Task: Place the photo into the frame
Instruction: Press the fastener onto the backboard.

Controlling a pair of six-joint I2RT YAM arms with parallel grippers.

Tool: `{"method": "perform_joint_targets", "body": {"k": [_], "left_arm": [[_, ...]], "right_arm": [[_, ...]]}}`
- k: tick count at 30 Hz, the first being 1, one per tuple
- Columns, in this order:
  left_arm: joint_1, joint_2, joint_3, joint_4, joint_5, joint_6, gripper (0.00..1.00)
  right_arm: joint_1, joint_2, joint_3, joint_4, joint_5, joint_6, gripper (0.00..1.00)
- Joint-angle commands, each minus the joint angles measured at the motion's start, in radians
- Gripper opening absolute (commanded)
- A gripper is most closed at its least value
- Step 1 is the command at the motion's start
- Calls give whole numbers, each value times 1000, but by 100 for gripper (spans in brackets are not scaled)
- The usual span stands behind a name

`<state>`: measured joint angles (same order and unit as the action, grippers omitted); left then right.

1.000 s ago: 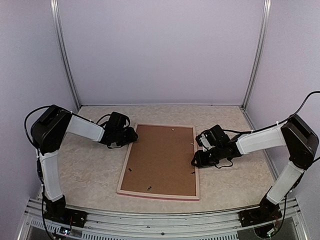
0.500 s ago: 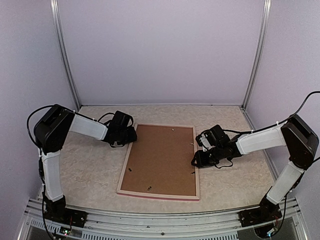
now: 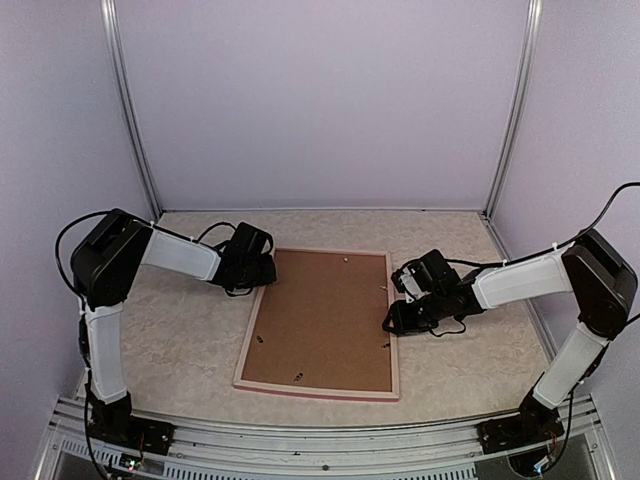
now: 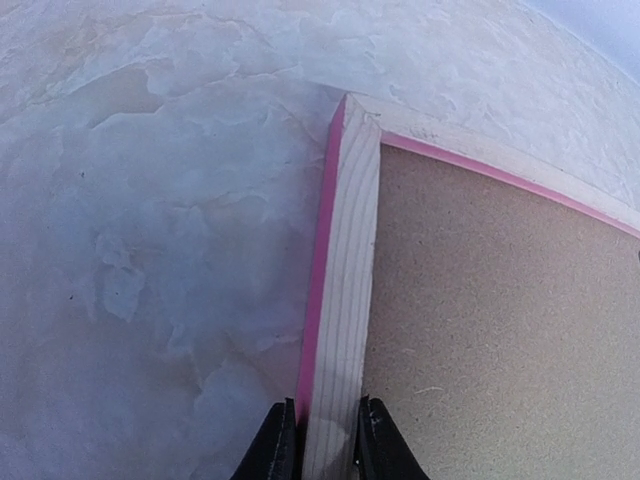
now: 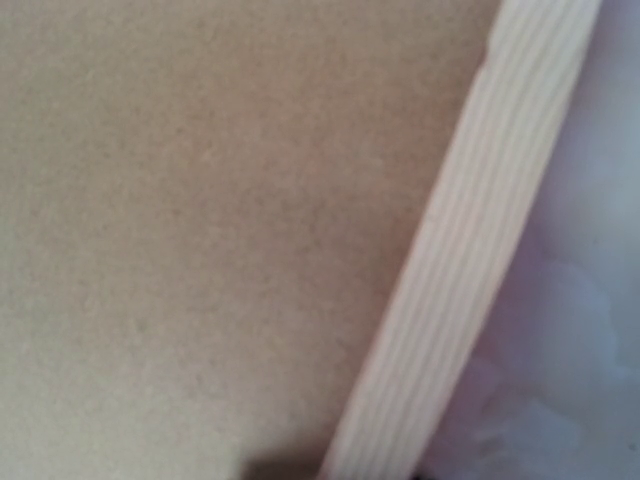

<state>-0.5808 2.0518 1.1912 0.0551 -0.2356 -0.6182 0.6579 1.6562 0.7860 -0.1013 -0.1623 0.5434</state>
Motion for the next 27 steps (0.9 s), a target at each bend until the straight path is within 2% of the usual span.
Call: {"method": "perform_joint_targets", "body": {"k": [1,7,9,11,14,18,27], "left_arm": [[-9,12,-28,-78,-12,20,15],[-6,-1,-33,-66,27,11,8],[3,-20,-51,-40,71,-1,9],[15,-42,-70,-6,131,-19,18],[28,-82,-83,8,186,-35,38],[26,-128,-92,-4,185,-31,54],[-19,-251,-188,-96,148,15,66]], "right_arm": [[-5,11,-13,3,-19,-4,37],[-5,14,-26,16,-23,3,37],[-5,10,-28,14,-20,2,37],[-6,8,-28,14,-18,2,37],[-6,12,-26,14,-21,3,37],[-5,14,-24,17,-23,3,37],[-5,1,-31,15,-17,4,37]]}}
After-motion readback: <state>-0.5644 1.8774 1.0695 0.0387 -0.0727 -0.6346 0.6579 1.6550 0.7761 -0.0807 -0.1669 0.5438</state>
